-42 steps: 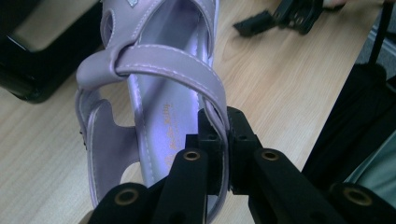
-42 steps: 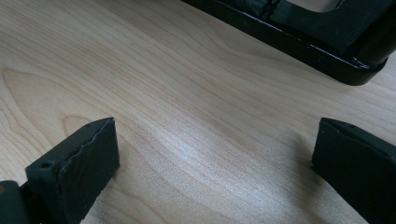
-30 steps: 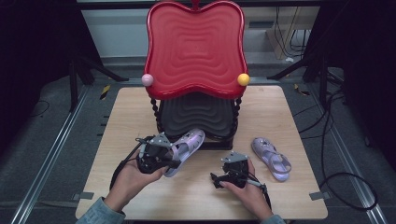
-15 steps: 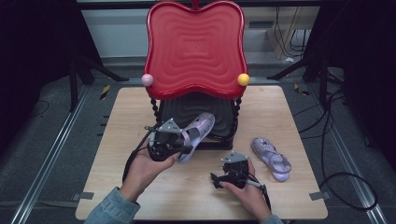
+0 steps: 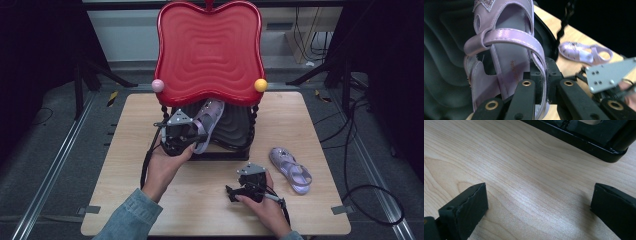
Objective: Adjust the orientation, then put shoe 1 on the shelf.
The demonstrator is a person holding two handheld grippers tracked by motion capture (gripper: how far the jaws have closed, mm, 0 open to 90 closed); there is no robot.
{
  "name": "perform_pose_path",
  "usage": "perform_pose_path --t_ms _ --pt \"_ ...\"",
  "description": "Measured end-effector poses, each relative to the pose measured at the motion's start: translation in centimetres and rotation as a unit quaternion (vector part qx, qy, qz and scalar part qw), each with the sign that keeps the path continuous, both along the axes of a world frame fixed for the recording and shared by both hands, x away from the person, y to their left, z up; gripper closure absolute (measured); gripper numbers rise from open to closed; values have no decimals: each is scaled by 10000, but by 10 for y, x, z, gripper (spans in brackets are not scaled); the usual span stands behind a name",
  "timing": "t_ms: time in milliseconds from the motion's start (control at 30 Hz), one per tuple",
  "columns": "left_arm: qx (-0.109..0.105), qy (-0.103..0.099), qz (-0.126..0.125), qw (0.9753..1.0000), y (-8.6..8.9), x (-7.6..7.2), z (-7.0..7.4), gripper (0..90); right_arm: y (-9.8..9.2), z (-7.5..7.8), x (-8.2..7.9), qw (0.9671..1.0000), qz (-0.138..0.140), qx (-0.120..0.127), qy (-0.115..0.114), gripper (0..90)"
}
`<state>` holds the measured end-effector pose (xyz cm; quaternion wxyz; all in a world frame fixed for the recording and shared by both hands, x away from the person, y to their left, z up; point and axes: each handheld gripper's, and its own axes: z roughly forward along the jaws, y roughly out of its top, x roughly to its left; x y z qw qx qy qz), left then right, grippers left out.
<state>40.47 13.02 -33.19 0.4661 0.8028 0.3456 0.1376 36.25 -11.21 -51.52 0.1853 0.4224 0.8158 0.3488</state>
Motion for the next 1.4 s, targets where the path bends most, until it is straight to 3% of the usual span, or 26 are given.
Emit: perform_pose_path --t_ms 233,667,800,967,1100,1233,1300,1400 --pt "-235 -182 250 9992 0 1 1 864 0 0 0 10000 0 6 -3 13" --pt "-345 -303 566 9973 -4 2 -11 864 0 0 0 10000 5 3 -1 13" --pt "-385 -444 783 9952 -5 3 -14 864 0 0 0 10000 5 3 -1 13" --pt "-609 -465 949 9925 -8 7 -19 863 0 0 0 10000 8 3 -1 13" --pt "-728 -612 1118 9892 -12 12 -23 863 0 0 0 10000 20 -2 -8 13" --pt "-909 -790 1300 9842 -12 17 -27 863 -1 0 0 10000 42 -7 -11 13" --pt "-747 -966 1276 9843 -11 22 -27 863 -1 0 0 10000 64 -6 -6 13" --pt "-714 -910 1401 9834 -11 27 -30 863 -1 0 0 10000 83 -6 -6 13"
